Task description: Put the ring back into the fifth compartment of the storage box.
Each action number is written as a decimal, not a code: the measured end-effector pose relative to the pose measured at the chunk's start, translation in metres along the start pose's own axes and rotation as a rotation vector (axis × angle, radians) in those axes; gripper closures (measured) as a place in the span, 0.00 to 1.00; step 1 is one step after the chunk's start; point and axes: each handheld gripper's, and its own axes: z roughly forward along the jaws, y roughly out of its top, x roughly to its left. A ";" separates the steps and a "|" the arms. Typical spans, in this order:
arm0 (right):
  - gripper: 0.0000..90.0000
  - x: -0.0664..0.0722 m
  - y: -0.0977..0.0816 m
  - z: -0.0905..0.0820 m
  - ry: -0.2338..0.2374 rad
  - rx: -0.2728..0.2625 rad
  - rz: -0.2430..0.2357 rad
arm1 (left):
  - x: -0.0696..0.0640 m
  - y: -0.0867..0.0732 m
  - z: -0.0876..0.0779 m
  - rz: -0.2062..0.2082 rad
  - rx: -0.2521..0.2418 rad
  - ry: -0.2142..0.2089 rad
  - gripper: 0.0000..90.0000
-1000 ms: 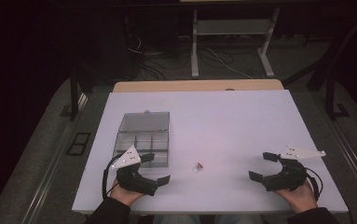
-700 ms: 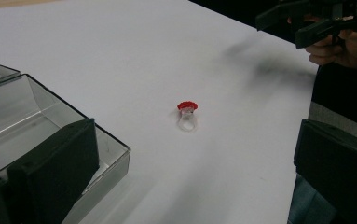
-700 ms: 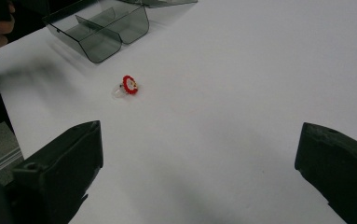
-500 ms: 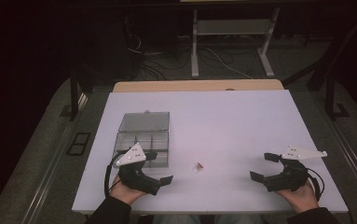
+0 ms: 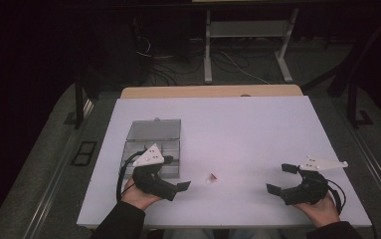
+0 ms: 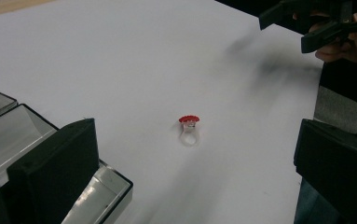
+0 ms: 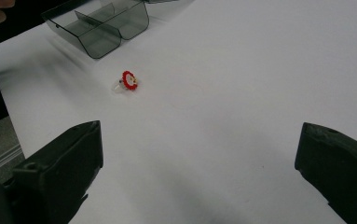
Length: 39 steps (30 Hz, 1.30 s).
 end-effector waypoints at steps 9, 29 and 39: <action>0.00 0.000 -0.001 0.001 0.009 0.009 0.001 | 0.002 0.011 0.015 0.000 0.051 -0.016 0.00; 0.00 0.000 -0.001 0.002 0.007 0.020 -0.009 | 0.001 0.019 0.044 0.030 0.151 -0.030 0.00; 0.00 0.000 -0.002 0.003 0.008 0.027 -0.013 | -0.001 0.021 0.058 0.038 0.174 -0.037 0.00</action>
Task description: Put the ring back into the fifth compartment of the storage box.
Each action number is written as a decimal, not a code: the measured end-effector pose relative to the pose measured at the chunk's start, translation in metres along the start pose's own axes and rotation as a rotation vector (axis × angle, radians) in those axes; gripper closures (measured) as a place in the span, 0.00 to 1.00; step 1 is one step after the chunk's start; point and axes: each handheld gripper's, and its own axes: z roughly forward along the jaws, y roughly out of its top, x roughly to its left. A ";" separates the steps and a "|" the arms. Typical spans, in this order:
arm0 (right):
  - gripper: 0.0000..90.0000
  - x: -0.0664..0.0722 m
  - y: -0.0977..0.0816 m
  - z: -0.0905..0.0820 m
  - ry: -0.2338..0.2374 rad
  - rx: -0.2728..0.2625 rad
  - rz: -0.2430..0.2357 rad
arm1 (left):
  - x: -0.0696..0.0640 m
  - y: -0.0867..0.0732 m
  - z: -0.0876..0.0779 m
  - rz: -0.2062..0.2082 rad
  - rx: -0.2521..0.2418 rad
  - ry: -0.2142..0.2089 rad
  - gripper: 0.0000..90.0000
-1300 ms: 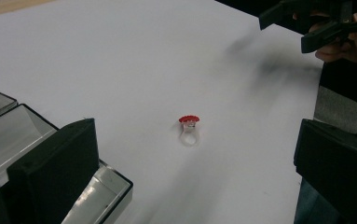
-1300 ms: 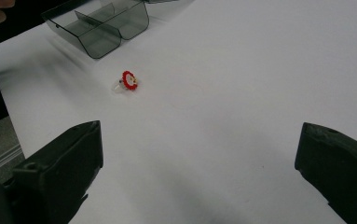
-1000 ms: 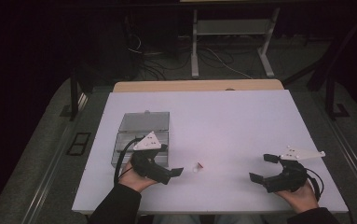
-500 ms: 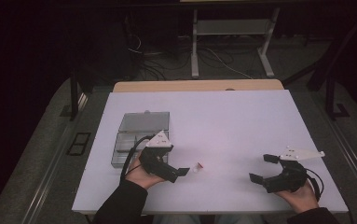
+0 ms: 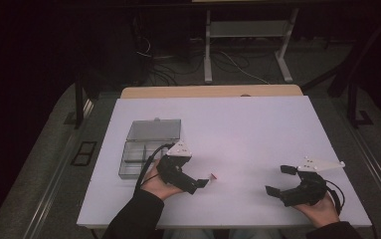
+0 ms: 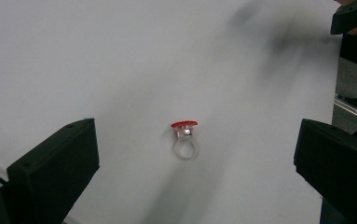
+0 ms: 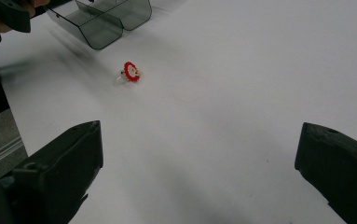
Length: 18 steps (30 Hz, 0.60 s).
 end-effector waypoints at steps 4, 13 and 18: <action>0.00 0.000 0.000 0.000 0.000 0.001 0.000 | -0.001 0.001 0.005 0.002 0.012 -0.004 0.00; 0.00 0.000 0.000 0.001 0.002 0.004 -0.002 | -0.002 0.001 0.016 0.005 0.034 -0.018 0.00; 0.00 0.001 0.000 0.001 0.005 0.005 -0.004 | -0.005 0.001 0.023 0.011 0.049 -0.025 0.00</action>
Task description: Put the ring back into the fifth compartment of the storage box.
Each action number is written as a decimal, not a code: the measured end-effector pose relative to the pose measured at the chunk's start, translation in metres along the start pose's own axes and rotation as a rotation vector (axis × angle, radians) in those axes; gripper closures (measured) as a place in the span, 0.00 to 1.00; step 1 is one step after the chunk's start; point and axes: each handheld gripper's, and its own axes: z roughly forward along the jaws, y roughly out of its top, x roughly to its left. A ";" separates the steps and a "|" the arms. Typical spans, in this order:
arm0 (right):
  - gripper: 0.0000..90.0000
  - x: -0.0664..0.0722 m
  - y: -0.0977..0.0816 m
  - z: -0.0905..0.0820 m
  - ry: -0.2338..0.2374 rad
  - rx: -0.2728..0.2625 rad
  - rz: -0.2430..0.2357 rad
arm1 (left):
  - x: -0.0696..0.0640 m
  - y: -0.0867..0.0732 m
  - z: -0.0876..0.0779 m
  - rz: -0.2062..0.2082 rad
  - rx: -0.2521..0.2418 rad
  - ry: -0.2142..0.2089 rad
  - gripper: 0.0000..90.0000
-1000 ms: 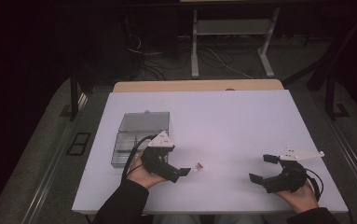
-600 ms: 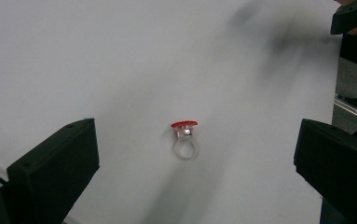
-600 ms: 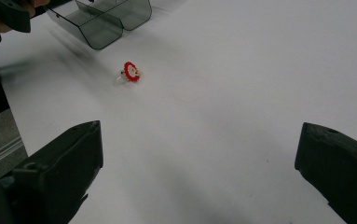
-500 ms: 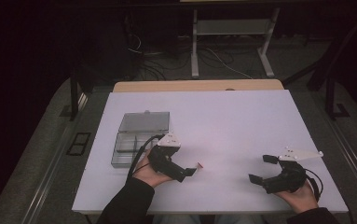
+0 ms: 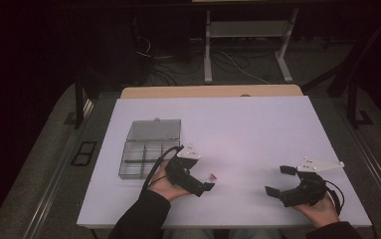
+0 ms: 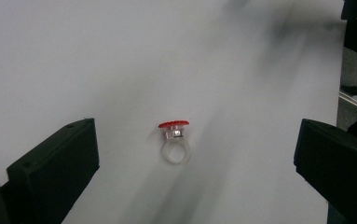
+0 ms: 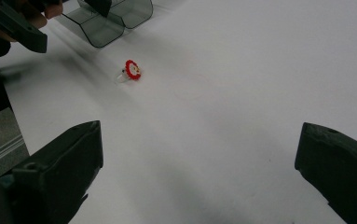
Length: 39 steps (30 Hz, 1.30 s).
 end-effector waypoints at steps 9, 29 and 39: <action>0.00 0.001 0.000 0.000 0.002 0.003 -0.004 | -0.003 0.001 0.012 0.011 0.021 -0.007 0.00; 0.00 0.002 0.000 0.003 0.004 0.022 -0.016 | -0.007 0.001 0.038 0.024 0.109 -0.007 0.04; 0.00 0.003 0.000 0.004 0.009 0.030 -0.022 | -0.008 0.002 0.043 0.017 0.115 0.015 0.14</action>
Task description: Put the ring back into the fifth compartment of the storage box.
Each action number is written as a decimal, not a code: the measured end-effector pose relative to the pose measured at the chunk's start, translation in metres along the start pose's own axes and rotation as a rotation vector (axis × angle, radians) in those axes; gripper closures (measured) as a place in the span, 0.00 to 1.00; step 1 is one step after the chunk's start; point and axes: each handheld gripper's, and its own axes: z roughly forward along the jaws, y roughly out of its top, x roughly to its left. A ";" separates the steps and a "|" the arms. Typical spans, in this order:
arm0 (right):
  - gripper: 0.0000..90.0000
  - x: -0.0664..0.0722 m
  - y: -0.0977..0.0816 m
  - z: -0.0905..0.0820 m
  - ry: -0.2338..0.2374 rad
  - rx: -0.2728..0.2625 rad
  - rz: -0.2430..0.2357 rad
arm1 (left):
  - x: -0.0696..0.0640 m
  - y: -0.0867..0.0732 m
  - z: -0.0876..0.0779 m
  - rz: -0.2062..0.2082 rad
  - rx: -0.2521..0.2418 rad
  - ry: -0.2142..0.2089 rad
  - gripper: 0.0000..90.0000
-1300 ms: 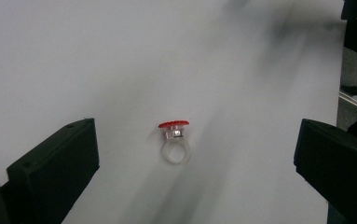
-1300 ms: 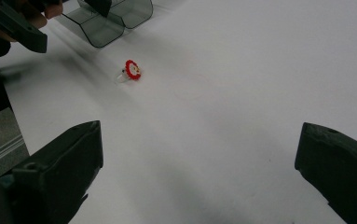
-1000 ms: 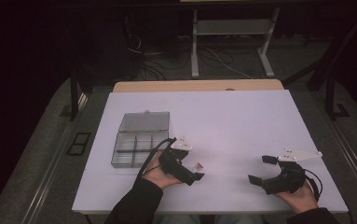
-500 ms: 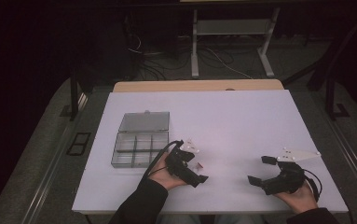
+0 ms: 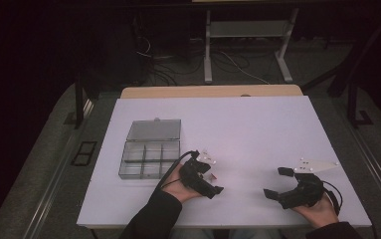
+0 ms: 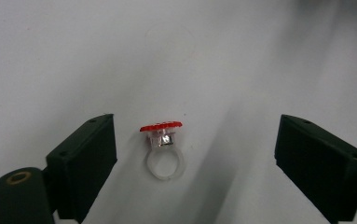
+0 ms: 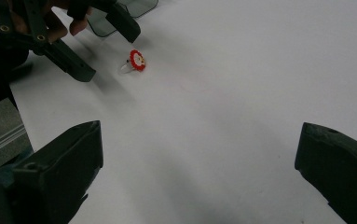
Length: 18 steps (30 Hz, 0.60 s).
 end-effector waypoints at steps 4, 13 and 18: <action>0.00 0.000 0.000 0.000 0.001 0.001 0.001 | 0.000 0.001 0.002 0.002 0.013 0.001 0.17; 0.00 0.001 0.000 0.000 0.004 0.003 0.001 | 0.000 0.002 0.007 0.009 0.028 0.022 0.28; 0.00 0.001 0.000 0.001 0.004 0.008 -0.002 | 0.001 0.002 0.008 0.014 0.040 0.038 0.34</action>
